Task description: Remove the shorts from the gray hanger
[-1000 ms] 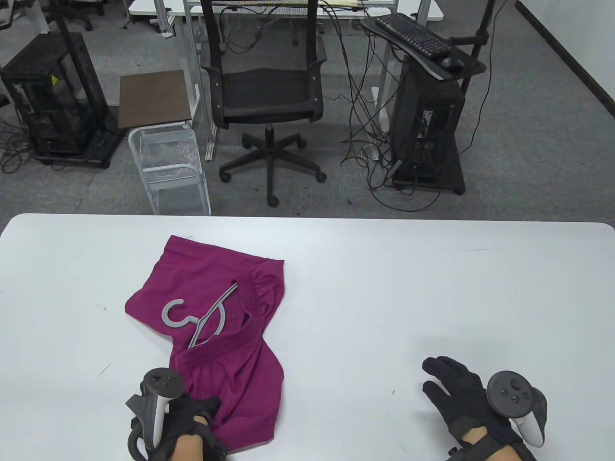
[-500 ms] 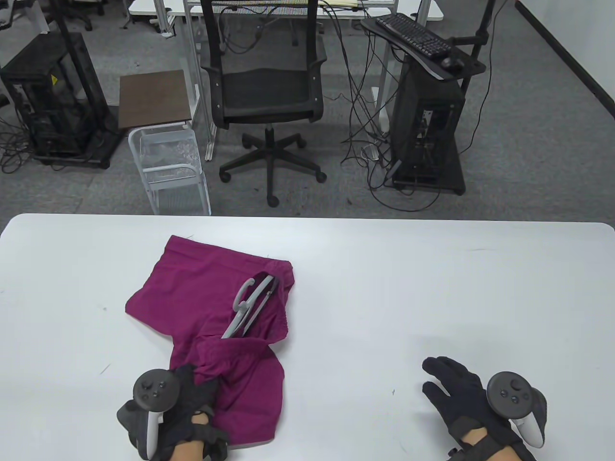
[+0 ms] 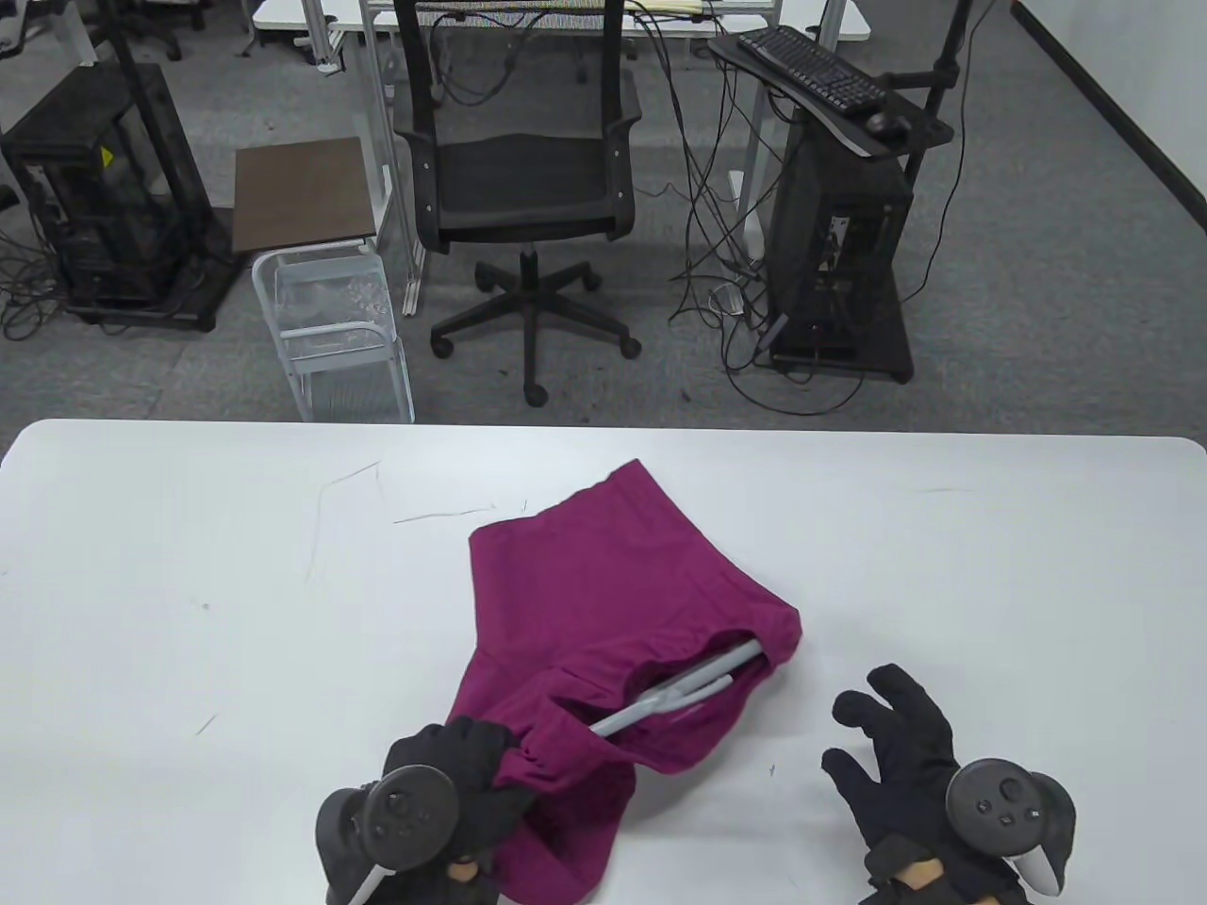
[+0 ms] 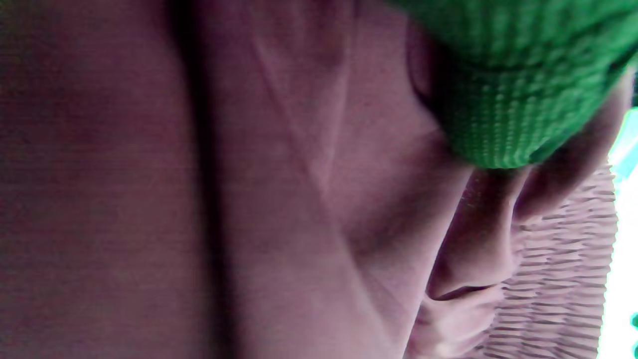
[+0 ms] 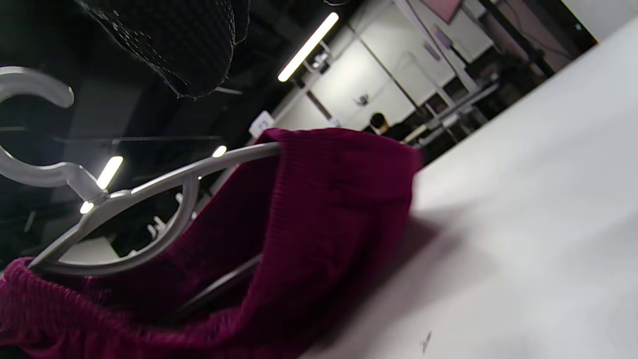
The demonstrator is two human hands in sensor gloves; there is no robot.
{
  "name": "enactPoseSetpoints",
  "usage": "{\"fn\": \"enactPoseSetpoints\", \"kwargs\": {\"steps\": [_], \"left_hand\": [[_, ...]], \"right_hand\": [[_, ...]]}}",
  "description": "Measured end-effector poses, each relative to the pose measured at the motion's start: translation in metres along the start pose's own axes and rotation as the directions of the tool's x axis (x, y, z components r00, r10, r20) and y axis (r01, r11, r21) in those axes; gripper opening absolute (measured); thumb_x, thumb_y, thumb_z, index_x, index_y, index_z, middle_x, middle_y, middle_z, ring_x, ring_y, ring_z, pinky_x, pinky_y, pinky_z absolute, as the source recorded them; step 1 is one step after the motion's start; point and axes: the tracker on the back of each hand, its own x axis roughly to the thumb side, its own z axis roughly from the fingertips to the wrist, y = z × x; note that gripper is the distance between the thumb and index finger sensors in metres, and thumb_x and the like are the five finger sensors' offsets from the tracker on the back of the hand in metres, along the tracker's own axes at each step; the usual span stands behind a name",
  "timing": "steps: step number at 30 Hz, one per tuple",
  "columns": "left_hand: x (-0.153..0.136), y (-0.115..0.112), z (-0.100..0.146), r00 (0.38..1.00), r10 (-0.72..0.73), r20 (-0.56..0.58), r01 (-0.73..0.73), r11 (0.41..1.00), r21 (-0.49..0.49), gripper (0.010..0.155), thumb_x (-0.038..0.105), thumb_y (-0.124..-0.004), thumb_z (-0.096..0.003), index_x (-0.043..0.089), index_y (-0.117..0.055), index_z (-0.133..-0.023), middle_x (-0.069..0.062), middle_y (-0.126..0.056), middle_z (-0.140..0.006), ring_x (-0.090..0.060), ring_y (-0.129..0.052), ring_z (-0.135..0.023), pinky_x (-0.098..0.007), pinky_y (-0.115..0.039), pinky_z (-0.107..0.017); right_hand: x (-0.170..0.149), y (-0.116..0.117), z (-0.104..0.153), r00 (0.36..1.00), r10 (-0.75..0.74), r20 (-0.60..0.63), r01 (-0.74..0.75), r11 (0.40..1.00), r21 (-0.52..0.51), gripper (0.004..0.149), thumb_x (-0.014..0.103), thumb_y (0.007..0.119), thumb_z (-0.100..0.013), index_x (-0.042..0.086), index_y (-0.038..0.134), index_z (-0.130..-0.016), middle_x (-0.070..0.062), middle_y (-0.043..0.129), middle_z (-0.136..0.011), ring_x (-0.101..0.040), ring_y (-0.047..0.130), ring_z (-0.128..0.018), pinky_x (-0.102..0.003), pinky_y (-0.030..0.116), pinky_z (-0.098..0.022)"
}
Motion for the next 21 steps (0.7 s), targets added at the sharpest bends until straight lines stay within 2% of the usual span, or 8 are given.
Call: {"fn": "enactPoseSetpoints", "kwargs": {"steps": [3, 7, 9, 11, 13, 15, 17, 21], "left_hand": [[0.019, -0.003, 0.001, 0.993, -0.045, 0.108, 0.045, 0.999, 0.007, 0.034, 0.066, -0.094, -0.0302, 0.046, -0.09, -0.057, 0.011, -0.095, -0.05, -0.012, -0.09, -0.035, -0.053, -0.075, -0.064], [0.026, -0.001, 0.002, 0.987, -0.021, 0.162, 0.021, 1.0, -0.001, 0.033, 0.065, -0.094, -0.0292, 0.046, -0.09, -0.056, 0.011, -0.095, -0.05, -0.012, -0.09, -0.036, -0.053, -0.075, -0.065], [0.025, 0.003, 0.003, 0.984, 0.014, 0.178, -0.012, 1.0, -0.01, 0.034, 0.065, -0.095, -0.0288, 0.045, -0.09, -0.056, 0.011, -0.095, -0.05, -0.012, -0.09, -0.036, -0.053, -0.074, -0.065], [0.023, 0.009, 0.003, 0.979, 0.049, 0.199, -0.053, 0.998, 0.016, 0.033, 0.064, -0.096, -0.0285, 0.045, -0.09, -0.055, 0.01, -0.095, -0.049, -0.013, -0.09, -0.035, -0.054, -0.074, -0.065], [0.02, 0.017, 0.004, 0.981, 0.035, 0.191, -0.049, 0.996, 0.07, 0.034, 0.063, -0.096, -0.0271, 0.045, -0.09, -0.055, 0.011, -0.095, -0.049, -0.012, -0.09, -0.033, -0.053, -0.075, -0.063], [0.011, 0.024, 0.005, 0.979, 0.094, 0.182, -0.112, 0.99, 0.086, 0.034, 0.063, -0.096, -0.0263, 0.045, -0.09, -0.055, 0.011, -0.095, -0.048, -0.012, -0.09, -0.031, -0.052, -0.077, -0.061], [0.005, 0.031, 0.005, 0.975, 0.143, 0.173, -0.163, 0.981, 0.108, 0.035, 0.062, -0.097, -0.0258, 0.045, -0.09, -0.055, 0.011, -0.096, -0.047, -0.011, -0.09, -0.03, -0.052, -0.078, -0.059], [-0.005, 0.035, 0.005, 0.966, 0.212, 0.147, -0.23, 0.966, 0.118, 0.035, 0.061, -0.099, -0.0256, 0.044, -0.09, -0.055, 0.011, -0.096, -0.047, -0.011, -0.091, -0.03, -0.052, -0.079, -0.059]], "right_hand": [[0.011, 0.006, 0.0, 0.995, 0.089, 0.052, -0.091, 0.995, 0.044, 0.06, 0.036, 0.084, -0.051, 0.042, 0.049, -0.099, -0.011, 0.02, -0.115, -0.052, 0.02, -0.102, -0.081, 0.029, -0.064], [0.018, 0.015, -0.001, 0.976, 0.209, 0.064, -0.213, 0.974, 0.075, 0.062, 0.029, 0.086, -0.049, 0.043, 0.051, -0.099, -0.011, 0.02, -0.115, -0.05, 0.02, -0.102, -0.081, 0.029, -0.064], [0.019, 0.018, -0.002, 0.967, 0.247, 0.059, -0.252, 0.963, 0.095, 0.055, 0.026, 0.085, -0.049, 0.04, 0.06, -0.096, -0.012, 0.024, -0.116, -0.05, 0.022, -0.102, -0.081, 0.029, -0.064], [0.017, 0.021, -0.004, 0.961, 0.275, 0.036, -0.277, 0.956, 0.099, 0.044, 0.023, 0.085, -0.048, 0.035, 0.072, -0.088, -0.013, 0.032, -0.116, -0.051, 0.026, -0.102, -0.081, 0.031, -0.064], [0.015, 0.019, -0.005, 0.958, 0.286, -0.005, -0.284, 0.955, 0.087, 0.039, 0.016, 0.083, -0.047, 0.033, 0.077, -0.082, -0.012, 0.044, -0.115, -0.051, 0.036, -0.101, -0.08, 0.036, -0.064], [0.011, 0.013, -0.006, 0.957, 0.29, -0.034, -0.286, 0.955, 0.084, 0.044, 0.011, 0.084, -0.044, 0.036, 0.078, -0.079, -0.008, 0.055, -0.113, -0.052, 0.047, -0.101, -0.079, 0.04, -0.065], [0.009, 0.004, -0.008, 0.962, 0.269, -0.057, -0.264, 0.962, 0.071, 0.051, 0.009, 0.085, -0.043, 0.041, 0.076, -0.082, -0.006, 0.057, -0.113, -0.055, 0.051, -0.101, -0.082, 0.041, -0.065], [0.004, -0.002, -0.013, 0.973, 0.228, -0.046, -0.225, 0.972, 0.06, 0.059, 0.009, 0.084, -0.042, 0.043, 0.071, -0.088, -0.001, 0.07, -0.105, -0.052, 0.078, -0.092, -0.078, 0.06, -0.062]]}}
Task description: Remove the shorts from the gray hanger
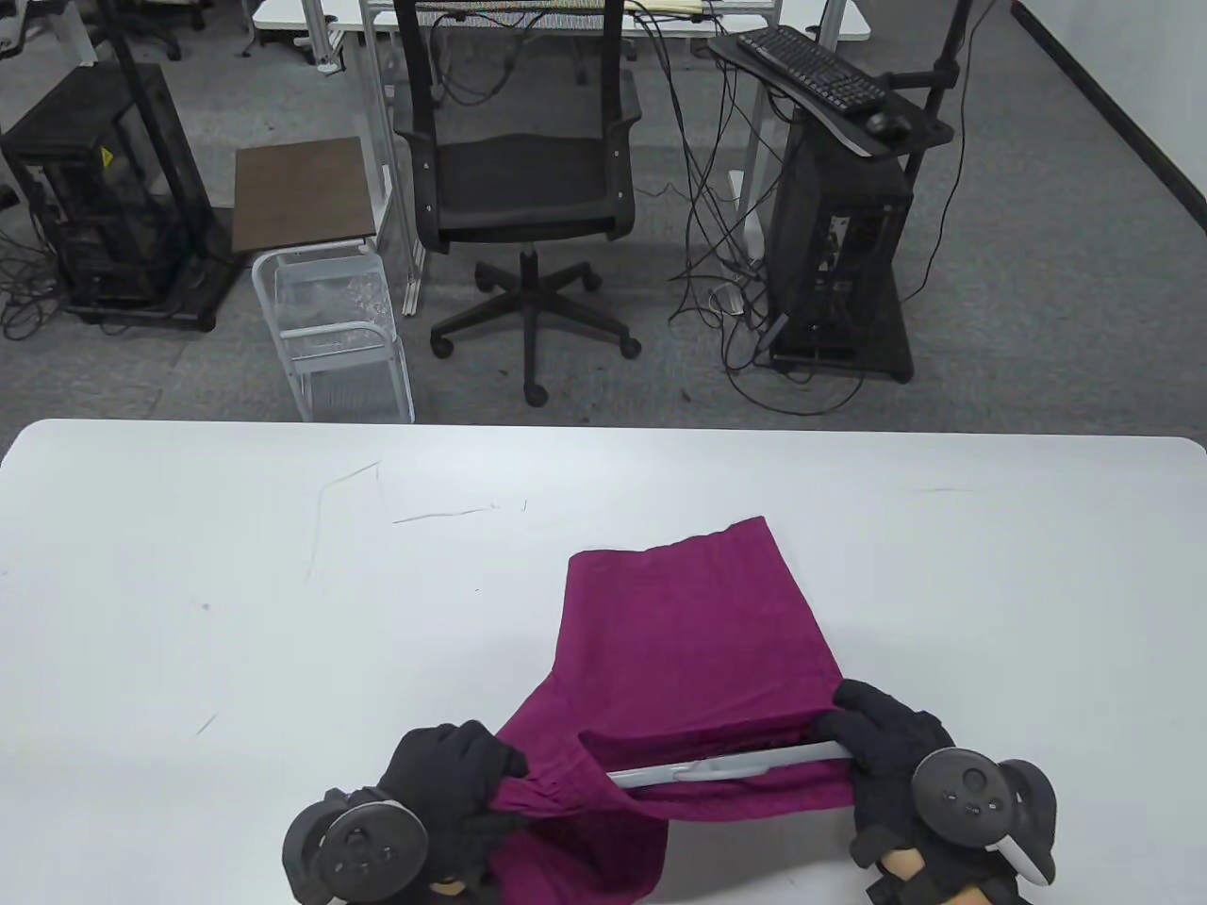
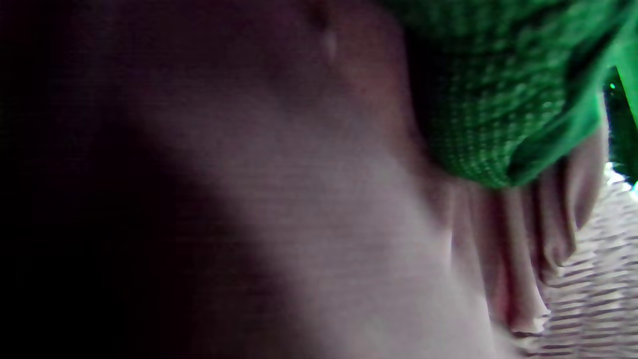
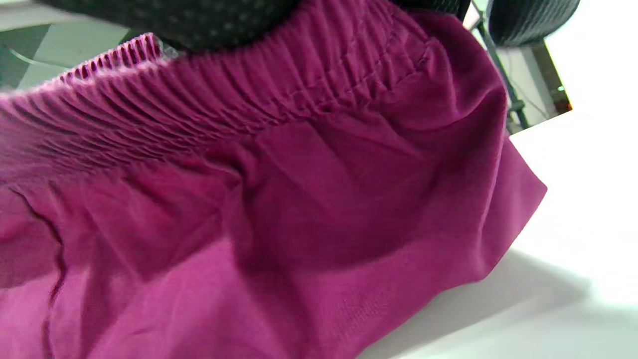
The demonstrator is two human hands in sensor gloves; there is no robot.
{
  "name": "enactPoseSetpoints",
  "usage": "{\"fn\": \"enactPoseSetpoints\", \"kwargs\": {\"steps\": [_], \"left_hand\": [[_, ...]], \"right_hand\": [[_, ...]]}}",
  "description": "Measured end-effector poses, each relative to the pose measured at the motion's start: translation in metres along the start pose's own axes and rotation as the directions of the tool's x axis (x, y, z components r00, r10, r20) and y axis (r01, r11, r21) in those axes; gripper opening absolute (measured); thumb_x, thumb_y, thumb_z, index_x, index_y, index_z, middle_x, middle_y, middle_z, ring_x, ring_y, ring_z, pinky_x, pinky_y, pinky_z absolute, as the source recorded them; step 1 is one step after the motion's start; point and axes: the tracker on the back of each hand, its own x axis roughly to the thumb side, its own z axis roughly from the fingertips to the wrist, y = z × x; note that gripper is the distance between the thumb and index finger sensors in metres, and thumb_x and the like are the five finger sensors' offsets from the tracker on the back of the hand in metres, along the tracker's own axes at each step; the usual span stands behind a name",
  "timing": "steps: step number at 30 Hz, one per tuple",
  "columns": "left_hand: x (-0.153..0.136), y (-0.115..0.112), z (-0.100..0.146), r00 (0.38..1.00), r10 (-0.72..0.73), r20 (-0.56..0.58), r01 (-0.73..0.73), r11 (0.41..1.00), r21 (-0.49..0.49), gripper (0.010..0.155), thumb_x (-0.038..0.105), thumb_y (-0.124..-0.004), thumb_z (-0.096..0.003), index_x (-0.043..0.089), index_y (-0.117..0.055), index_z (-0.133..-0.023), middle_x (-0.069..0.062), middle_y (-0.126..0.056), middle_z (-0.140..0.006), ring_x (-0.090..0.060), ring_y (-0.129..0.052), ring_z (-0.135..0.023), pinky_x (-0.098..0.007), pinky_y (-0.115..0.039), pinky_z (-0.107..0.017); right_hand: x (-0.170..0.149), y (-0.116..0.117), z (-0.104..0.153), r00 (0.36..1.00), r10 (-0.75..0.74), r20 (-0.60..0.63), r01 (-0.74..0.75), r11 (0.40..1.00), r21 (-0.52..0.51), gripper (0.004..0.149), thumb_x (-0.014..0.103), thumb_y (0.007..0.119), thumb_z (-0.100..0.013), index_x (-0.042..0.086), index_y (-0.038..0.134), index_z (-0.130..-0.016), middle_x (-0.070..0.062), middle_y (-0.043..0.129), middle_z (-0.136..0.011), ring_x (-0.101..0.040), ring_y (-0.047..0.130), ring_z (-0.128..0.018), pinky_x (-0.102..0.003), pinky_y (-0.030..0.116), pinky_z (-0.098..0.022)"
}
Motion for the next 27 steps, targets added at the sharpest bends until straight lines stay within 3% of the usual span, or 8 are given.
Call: {"fn": "enactPoseSetpoints", "kwargs": {"steps": [5, 8, 11, 13, 15, 19, 20, 27], "left_hand": [[-0.021, 0.005, 0.003, 0.995, 0.075, -0.071, -0.075, 0.997, -0.005, 0.036, 0.062, -0.099, -0.0254, 0.044, -0.091, -0.056, 0.011, -0.096, -0.048, -0.012, -0.091, -0.03, -0.052, -0.079, -0.059], [-0.038, -0.002, 0.003, 0.966, 0.189, -0.174, -0.201, 0.978, -0.051, 0.036, 0.063, -0.097, -0.0261, 0.044, -0.089, -0.056, 0.011, -0.096, -0.048, -0.012, -0.092, -0.03, -0.053, -0.079, -0.059], [-0.042, -0.016, 0.001, 0.951, 0.225, -0.213, -0.251, 0.962, -0.105, 0.035, 0.064, -0.094, -0.0279, 0.045, -0.087, -0.057, 0.012, -0.095, -0.048, -0.011, -0.092, -0.03, -0.053, -0.079, -0.058], [-0.036, -0.026, -0.003, 0.944, 0.261, -0.204, -0.291, 0.947, -0.134, 0.035, 0.064, -0.093, -0.029, 0.045, -0.087, -0.057, 0.012, -0.095, -0.048, -0.011, -0.092, -0.03, -0.053, -0.079, -0.058], [-0.032, -0.03, -0.004, 0.953, 0.228, -0.2, -0.26, 0.953, -0.156, 0.034, 0.064, -0.092, -0.0294, 0.045, -0.086, -0.057, 0.012, -0.094, -0.048, -0.011, -0.091, -0.031, -0.053, -0.079, -0.058], [-0.033, -0.032, -0.002, 0.955, 0.202, -0.219, -0.235, 0.962, -0.138, 0.034, 0.064, -0.091, -0.0296, 0.045, -0.086, -0.058, 0.012, -0.094, -0.049, -0.011, -0.091, -0.032, -0.052, -0.079, -0.059], [-0.034, -0.03, -0.001, 0.952, 0.183, -0.246, -0.22, 0.967, -0.131, 0.034, 0.065, -0.091, -0.0297, 0.045, -0.086, -0.058, 0.012, -0.094, -0.049, -0.011, -0.091, -0.032, -0.052, -0.078, -0.059], [-0.04, -0.025, 0.003, 0.947, 0.096, -0.308, -0.136, 0.985, -0.11, 0.034, 0.064, -0.092, -0.0304, 0.045, -0.086, -0.059, 0.012, -0.094, -0.052, -0.012, -0.091, -0.034, -0.053, -0.076, -0.062]], "right_hand": [[-0.03, 0.006, -0.001, 0.881, -0.47, -0.059, 0.472, 0.881, 0.026, 0.053, 0.006, 0.082, -0.041, 0.04, 0.077, -0.082, -0.001, 0.083, -0.086, -0.034, 0.095, -0.064, -0.054, 0.085, -0.039], [-0.047, 0.025, 0.001, 0.295, -0.946, -0.132, 0.944, 0.31, -0.113, 0.047, 0.0, 0.082, -0.035, 0.03, 0.091, -0.069, -0.001, 0.097, -0.067, -0.026, 0.106, -0.042, -0.047, 0.091, -0.024], [-0.047, 0.048, 0.004, -0.012, -0.986, -0.168, 0.993, 0.008, -0.118, 0.045, 0.002, 0.081, -0.038, 0.033, 0.088, -0.07, 0.002, 0.096, -0.07, -0.023, 0.107, -0.046, -0.045, 0.092, -0.028], [-0.036, 0.062, 0.004, -0.114, -0.974, -0.198, 0.99, -0.095, -0.106, 0.045, 0.001, 0.079, -0.04, 0.032, 0.085, -0.073, 0.001, 0.093, -0.072, -0.024, 0.104, -0.049, -0.046, 0.091, -0.031], [-0.029, 0.068, 0.004, -0.041, -0.976, -0.216, 0.996, -0.024, -0.085, 0.045, 0.002, 0.075, -0.043, 0.031, 0.08, -0.077, 0.0, 0.088, -0.076, -0.028, 0.099, -0.055, -0.049, 0.086, -0.036], [-0.023, 0.065, 0.004, 0.482, -0.837, -0.259, 0.872, 0.487, 0.048, 0.047, 0.024, 0.072, -0.055, 0.026, 0.057, -0.101, -0.011, 0.065, -0.096, -0.045, 0.074, -0.08, -0.062, 0.069, -0.052], [-0.022, 0.062, 0.004, 0.6, -0.755, -0.264, 0.792, 0.606, 0.068, 0.065, 0.034, 0.073, -0.057, 0.02, 0.038, -0.11, -0.017, 0.047, -0.104, -0.053, 0.055, -0.089, -0.066, 0.059, -0.058], [-0.025, 0.03, 0.007, 0.781, -0.587, -0.215, 0.565, 0.81, -0.161, 0.111, 0.034, 0.09, -0.047, 0.003, -0.003, -0.1, -0.024, 0.006, -0.105, -0.059, 0.018, -0.095, -0.074, 0.034, -0.066]]}}
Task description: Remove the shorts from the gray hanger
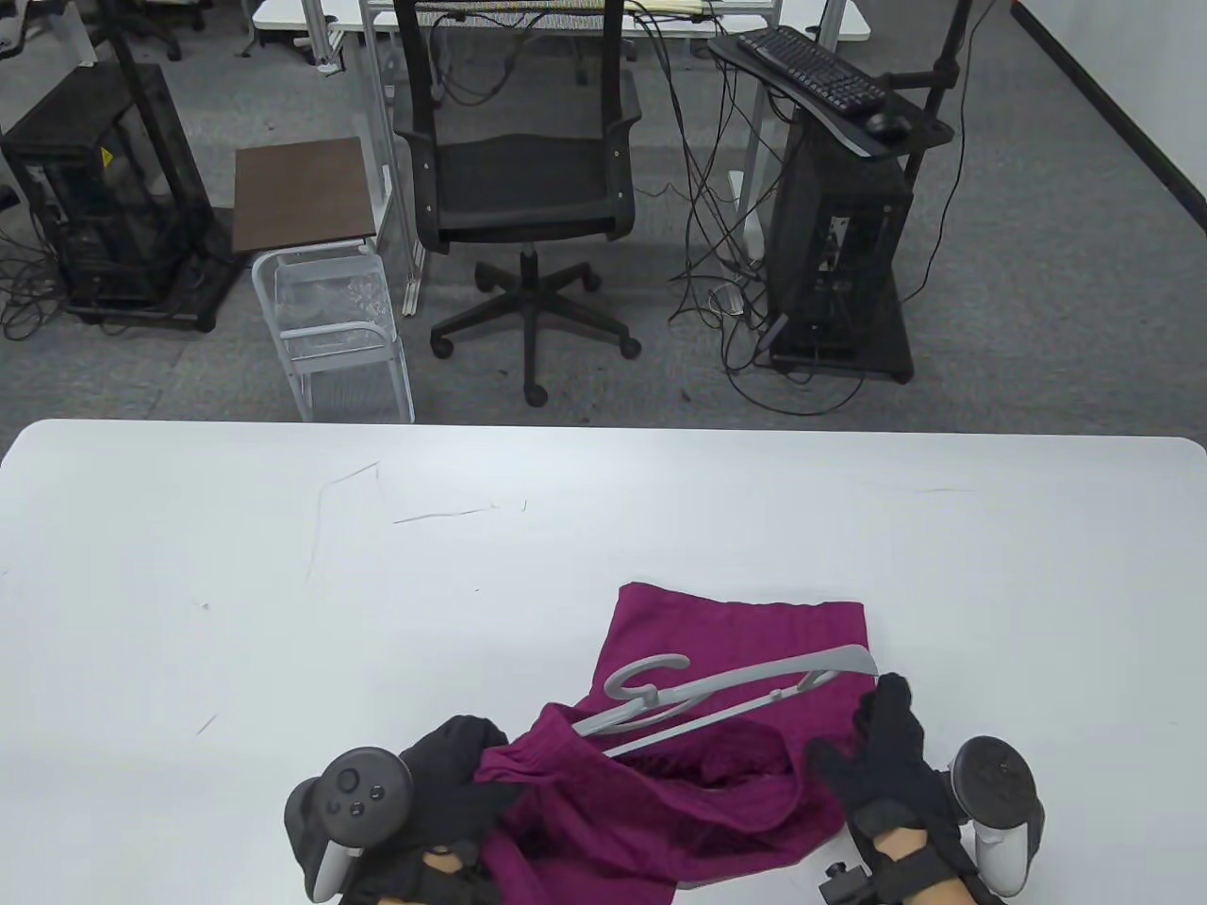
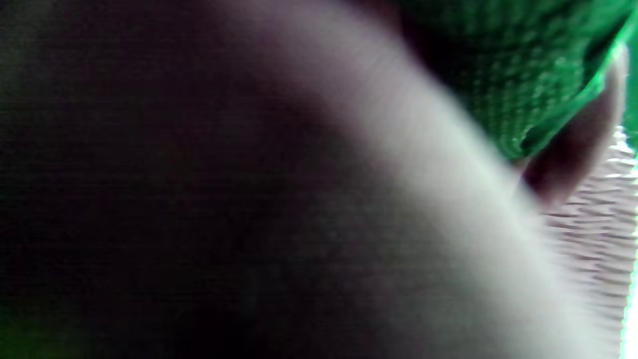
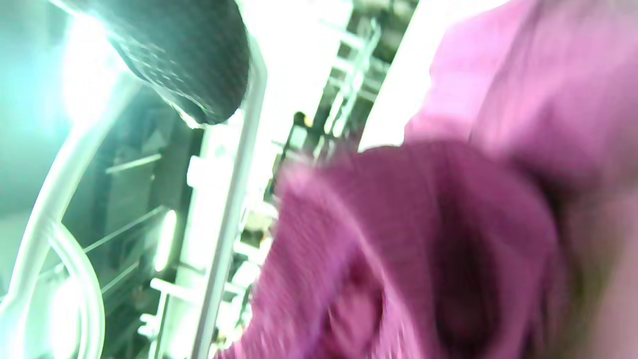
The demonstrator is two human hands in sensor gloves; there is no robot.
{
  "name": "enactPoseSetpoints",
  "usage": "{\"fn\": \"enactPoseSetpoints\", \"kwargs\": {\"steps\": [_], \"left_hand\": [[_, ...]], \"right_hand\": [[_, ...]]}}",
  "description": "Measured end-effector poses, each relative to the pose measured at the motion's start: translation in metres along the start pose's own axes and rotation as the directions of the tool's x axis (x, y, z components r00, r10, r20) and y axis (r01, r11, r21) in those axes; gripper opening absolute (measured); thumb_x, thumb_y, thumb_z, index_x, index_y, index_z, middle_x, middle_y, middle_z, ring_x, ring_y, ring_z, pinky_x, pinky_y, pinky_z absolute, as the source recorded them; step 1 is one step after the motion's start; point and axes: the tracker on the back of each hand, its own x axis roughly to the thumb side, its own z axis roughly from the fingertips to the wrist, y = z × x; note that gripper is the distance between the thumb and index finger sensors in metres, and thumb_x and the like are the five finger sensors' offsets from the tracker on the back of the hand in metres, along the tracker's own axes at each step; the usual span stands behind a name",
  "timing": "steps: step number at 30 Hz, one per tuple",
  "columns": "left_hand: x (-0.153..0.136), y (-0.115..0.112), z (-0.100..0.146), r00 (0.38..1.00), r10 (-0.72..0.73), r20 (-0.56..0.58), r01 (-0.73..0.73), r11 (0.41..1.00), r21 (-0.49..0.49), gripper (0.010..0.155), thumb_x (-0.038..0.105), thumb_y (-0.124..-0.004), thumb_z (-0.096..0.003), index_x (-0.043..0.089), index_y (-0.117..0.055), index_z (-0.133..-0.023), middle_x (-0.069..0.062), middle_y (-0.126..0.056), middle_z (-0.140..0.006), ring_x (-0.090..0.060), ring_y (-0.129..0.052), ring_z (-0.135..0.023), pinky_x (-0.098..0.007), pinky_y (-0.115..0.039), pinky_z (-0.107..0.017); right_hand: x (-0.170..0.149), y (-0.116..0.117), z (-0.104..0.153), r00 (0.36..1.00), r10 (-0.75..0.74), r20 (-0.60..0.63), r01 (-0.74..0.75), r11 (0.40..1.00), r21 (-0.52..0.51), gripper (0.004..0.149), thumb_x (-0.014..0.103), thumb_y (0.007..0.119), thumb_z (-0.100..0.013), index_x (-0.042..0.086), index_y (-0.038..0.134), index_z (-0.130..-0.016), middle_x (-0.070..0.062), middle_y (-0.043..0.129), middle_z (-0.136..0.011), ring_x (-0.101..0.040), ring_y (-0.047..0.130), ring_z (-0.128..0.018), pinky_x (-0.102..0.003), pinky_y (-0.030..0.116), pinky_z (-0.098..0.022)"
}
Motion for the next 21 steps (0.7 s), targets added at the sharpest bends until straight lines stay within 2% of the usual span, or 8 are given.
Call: {"fn": "enactPoseSetpoints", "kwargs": {"steps": [4, 6, 8, 10, 14, 17, 18, 21], "left_hand": [[0.003, -0.004, 0.0, 0.998, -0.053, 0.037, 0.055, 0.996, -0.067, 0.035, 0.064, -0.091, -0.0305, 0.045, -0.085, -0.059, 0.012, -0.093, -0.053, -0.012, -0.091, -0.036, -0.053, -0.075, -0.063], [0.006, -0.009, -0.002, 0.996, -0.063, 0.055, 0.068, 0.994, -0.086, 0.035, 0.064, -0.091, -0.0306, 0.045, -0.084, -0.059, 0.012, -0.092, -0.055, -0.012, -0.091, -0.037, -0.053, -0.075, -0.063], [0.009, -0.011, -0.002, 0.996, -0.064, 0.056, 0.069, 0.994, -0.08, 0.037, 0.064, -0.09, -0.0301, 0.046, -0.082, -0.061, 0.013, -0.091, -0.057, -0.011, -0.09, -0.038, -0.053, -0.075, -0.064], [0.006, -0.011, -0.002, 0.997, -0.053, 0.048, 0.057, 0.994, -0.088, 0.048, 0.067, -0.087, -0.0252, 0.047, -0.075, -0.067, 0.014, -0.087, -0.063, -0.01, -0.089, -0.043, -0.053, -0.073, -0.065], [-0.002, -0.012, -0.002, 0.986, 0.167, 0.023, -0.162, 0.976, -0.147, 0.057, 0.069, -0.082, -0.0229, 0.045, -0.069, -0.073, 0.009, -0.079, -0.079, -0.015, -0.086, -0.059, -0.058, -0.064, -0.071], [-0.004, -0.003, 0.001, 0.98, 0.197, 0.012, -0.195, 0.979, -0.06, 0.038, 0.065, -0.075, -0.036, 0.045, -0.075, -0.068, 0.008, -0.072, -0.092, -0.021, -0.077, -0.078, -0.063, -0.051, -0.076], [-0.005, 0.001, 0.003, 0.979, 0.202, -0.012, -0.202, 0.979, 0.005, 0.035, 0.063, -0.076, -0.0382, 0.044, -0.076, -0.068, 0.005, -0.058, -0.102, -0.024, -0.065, -0.087, -0.063, -0.043, -0.078], [-0.014, 0.012, 0.009, 0.968, 0.224, -0.111, -0.206, 0.966, 0.154, 0.034, 0.062, -0.075, -0.0405, 0.043, -0.076, -0.069, 0.002, -0.042, -0.106, -0.026, -0.054, -0.085, -0.059, -0.035, -0.077]], "right_hand": [[0.019, -0.004, -0.001, 0.902, 0.374, 0.218, -0.374, 0.927, -0.043, 0.108, 0.042, 0.091, -0.045, 0.015, 0.006, -0.106, -0.021, 0.005, -0.111, -0.057, 0.01, -0.097, -0.075, 0.029, -0.067], [0.026, 0.001, -0.003, 0.84, 0.448, 0.307, -0.458, 0.888, -0.043, 0.091, 0.045, 0.089, -0.044, 0.022, 0.032, -0.111, -0.018, 0.028, -0.117, -0.057, 0.017, -0.101, -0.077, 0.029, -0.066], [0.029, 0.005, -0.004, 0.814, 0.456, 0.361, -0.476, 0.879, -0.037, 0.086, 0.048, 0.087, -0.044, 0.02, 0.04, -0.111, -0.015, 0.047, -0.115, -0.054, 0.032, -0.102, -0.076, 0.035, -0.067], [0.032, -0.004, -0.003, 0.81, 0.485, 0.33, -0.452, 0.875, -0.175, 0.064, 0.045, 0.084, -0.045, 0.022, 0.067, -0.102, -0.007, 0.078, -0.097, -0.05, 0.065, -0.092, -0.075, 0.049, -0.066], [0.03, -0.011, -0.002, 0.84, 0.409, 0.356, -0.365, 0.912, -0.186, 0.043, 0.04, 0.084, -0.041, 0.029, 0.087, -0.082, 0.0, 0.091, -0.071, -0.04, 0.083, -0.066, -0.067, 0.066, -0.057], [0.03, -0.015, -0.002, 0.859, 0.377, 0.346, -0.337, 0.926, -0.172, 0.043, 0.039, 0.085, -0.04, 0.026, 0.088, -0.081, -0.001, 0.091, -0.067, -0.039, 0.085, -0.06, -0.066, 0.069, -0.052], [0.03, -0.017, -0.002, 0.857, 0.387, 0.341, -0.341, 0.921, -0.189, 0.043, 0.039, 0.085, -0.04, 0.026, 0.088, -0.081, -0.001, 0.091, -0.067, -0.038, 0.085, -0.059, -0.065, 0.07, -0.051], [0.029, -0.023, -0.002, 0.879, 0.354, 0.32, -0.299, 0.931, -0.209, 0.043, 0.04, 0.085, -0.04, 0.026, 0.089, -0.08, -0.001, 0.091, -0.066, -0.037, 0.086, -0.057, -0.064, 0.073, -0.048]]}}
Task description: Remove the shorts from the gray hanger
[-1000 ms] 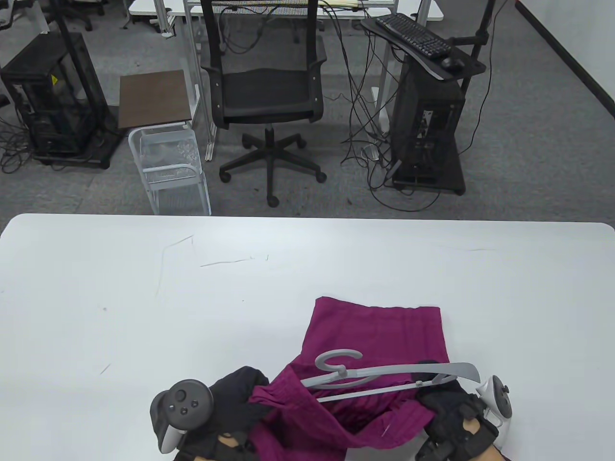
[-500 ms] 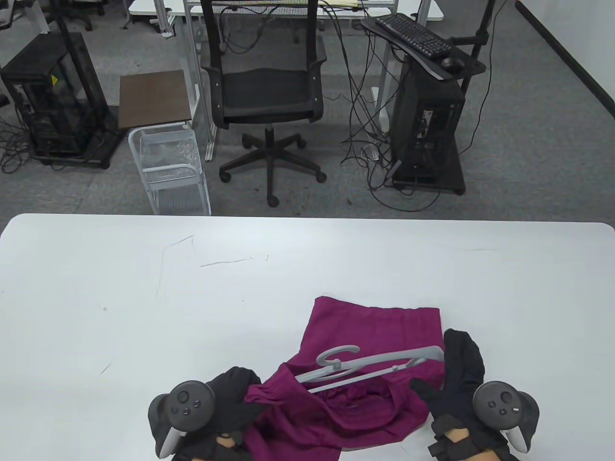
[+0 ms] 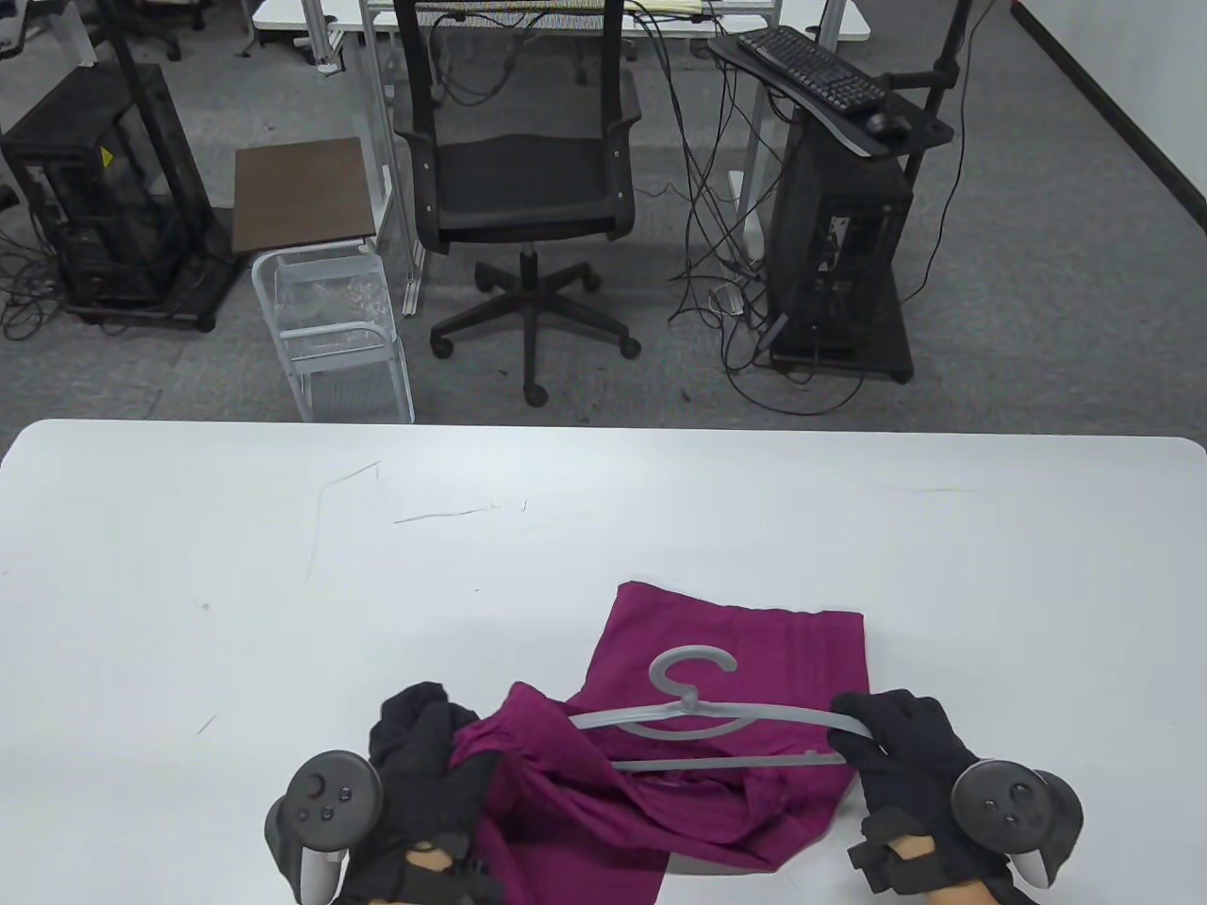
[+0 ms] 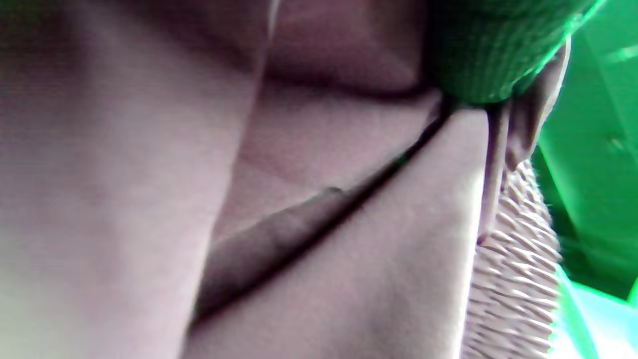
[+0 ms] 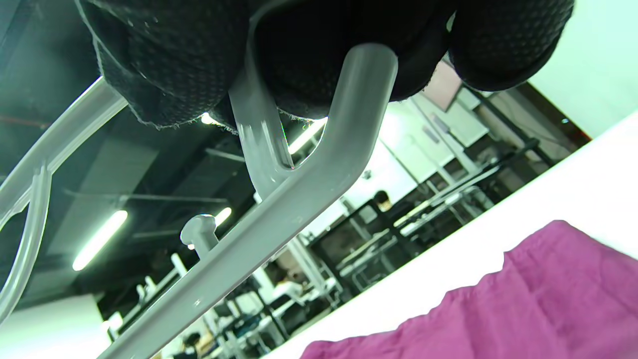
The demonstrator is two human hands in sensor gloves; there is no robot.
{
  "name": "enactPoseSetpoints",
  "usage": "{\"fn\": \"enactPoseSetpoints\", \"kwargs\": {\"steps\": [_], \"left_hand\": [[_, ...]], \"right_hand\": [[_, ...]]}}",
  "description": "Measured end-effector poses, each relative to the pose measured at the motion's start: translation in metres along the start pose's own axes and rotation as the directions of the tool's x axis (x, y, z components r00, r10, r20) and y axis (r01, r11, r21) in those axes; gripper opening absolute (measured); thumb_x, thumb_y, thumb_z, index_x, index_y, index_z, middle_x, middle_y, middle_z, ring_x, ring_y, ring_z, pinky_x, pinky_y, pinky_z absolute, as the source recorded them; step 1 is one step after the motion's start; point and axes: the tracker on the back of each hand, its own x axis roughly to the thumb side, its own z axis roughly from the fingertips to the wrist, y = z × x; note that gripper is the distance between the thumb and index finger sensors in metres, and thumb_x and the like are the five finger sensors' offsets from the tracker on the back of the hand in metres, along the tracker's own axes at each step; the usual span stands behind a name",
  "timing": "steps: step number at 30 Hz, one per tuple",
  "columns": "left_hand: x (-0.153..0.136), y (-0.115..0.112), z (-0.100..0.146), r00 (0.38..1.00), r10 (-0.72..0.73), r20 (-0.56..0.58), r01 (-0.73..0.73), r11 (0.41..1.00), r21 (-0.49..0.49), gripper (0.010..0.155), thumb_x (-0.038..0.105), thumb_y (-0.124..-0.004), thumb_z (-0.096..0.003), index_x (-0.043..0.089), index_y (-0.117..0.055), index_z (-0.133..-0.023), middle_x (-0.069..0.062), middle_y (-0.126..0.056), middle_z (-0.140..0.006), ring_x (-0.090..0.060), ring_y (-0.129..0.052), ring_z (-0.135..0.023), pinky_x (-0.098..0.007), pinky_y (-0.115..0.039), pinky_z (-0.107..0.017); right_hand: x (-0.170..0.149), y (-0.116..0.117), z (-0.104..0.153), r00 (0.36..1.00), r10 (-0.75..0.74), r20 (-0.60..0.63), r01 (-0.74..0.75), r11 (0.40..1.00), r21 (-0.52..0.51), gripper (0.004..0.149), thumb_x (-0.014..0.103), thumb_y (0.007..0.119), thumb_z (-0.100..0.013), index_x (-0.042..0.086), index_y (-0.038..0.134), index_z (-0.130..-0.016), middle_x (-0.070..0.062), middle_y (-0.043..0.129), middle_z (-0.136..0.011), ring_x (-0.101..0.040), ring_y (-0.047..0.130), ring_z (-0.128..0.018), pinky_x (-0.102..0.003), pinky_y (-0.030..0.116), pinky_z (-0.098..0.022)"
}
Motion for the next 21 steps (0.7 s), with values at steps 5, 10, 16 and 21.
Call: {"fn": "enactPoseSetpoints", "kwargs": {"steps": [5, 10, 16, 21], "left_hand": [[-0.027, 0.024, 0.005, 0.961, 0.196, -0.194, -0.163, 0.971, 0.176, 0.033, 0.068, -0.073, -0.0412, 0.047, -0.079, -0.066, 0.013, -0.089, -0.059, -0.009, -0.09, -0.038, -0.048, -0.08, -0.057], [-0.046, 0.033, 0.01, 0.754, 0.644, -0.129, -0.587, 0.749, 0.308, 0.034, 0.063, -0.072, -0.0439, 0.045, -0.073, -0.073, 0.019, -0.096, -0.061, -0.006, -0.105, -0.039, -0.048, -0.082, -0.062], [-0.032, 0.044, 0.011, 0.746, 0.647, 0.157, -0.662, 0.694, 0.283, 0.04, 0.06, -0.075, -0.045, 0.048, -0.07, -0.083, 0.019, -0.094, -0.088, -0.014, -0.108, -0.077, -0.051, -0.072, -0.075], [-0.007, 0.037, 0.007, 0.802, 0.534, 0.27, -0.581, 0.802, 0.139, 0.043, 0.053, -0.079, -0.046, 0.044, -0.069, -0.087, 0.013, -0.084, -0.101, -0.022, -0.089, -0.099, -0.055, -0.063, -0.078]], "right_hand": [[-0.008, -0.008, 0.001, 0.996, -0.07, -0.047, 0.068, 0.997, -0.036, 0.044, 0.041, 0.085, -0.04, 0.024, 0.089, -0.08, -0.001, 0.093, -0.065, -0.035, 0.089, -0.055, -0.053, 0.084, -0.039], [-0.02, -0.019, 0.004, 0.978, -0.145, -0.151, 0.122, 0.981, -0.154, 0.044, 0.039, 0.085, -0.041, 0.022, 0.088, -0.081, -0.001, 0.093, -0.065, -0.035, 0.091, -0.052, -0.047, 0.086, -0.032], [-0.024, -0.017, 0.006, 0.967, -0.181, -0.178, 0.161, 0.98, -0.119, 0.048, 0.034, 0.085, -0.043, 0.018, 0.082, -0.088, -0.004, 0.092, -0.073, -0.037, 0.091, -0.054, -0.048, 0.085, -0.033], [-0.018, -0.014, 0.006, 0.966, -0.211, -0.15, 0.198, 0.975, -0.099, 0.056, 0.026, 0.08, -0.048, 0.018, 0.067, -0.102, -0.007, 0.087, -0.082, -0.037, 0.089, -0.057, -0.045, 0.085, -0.032]]}}
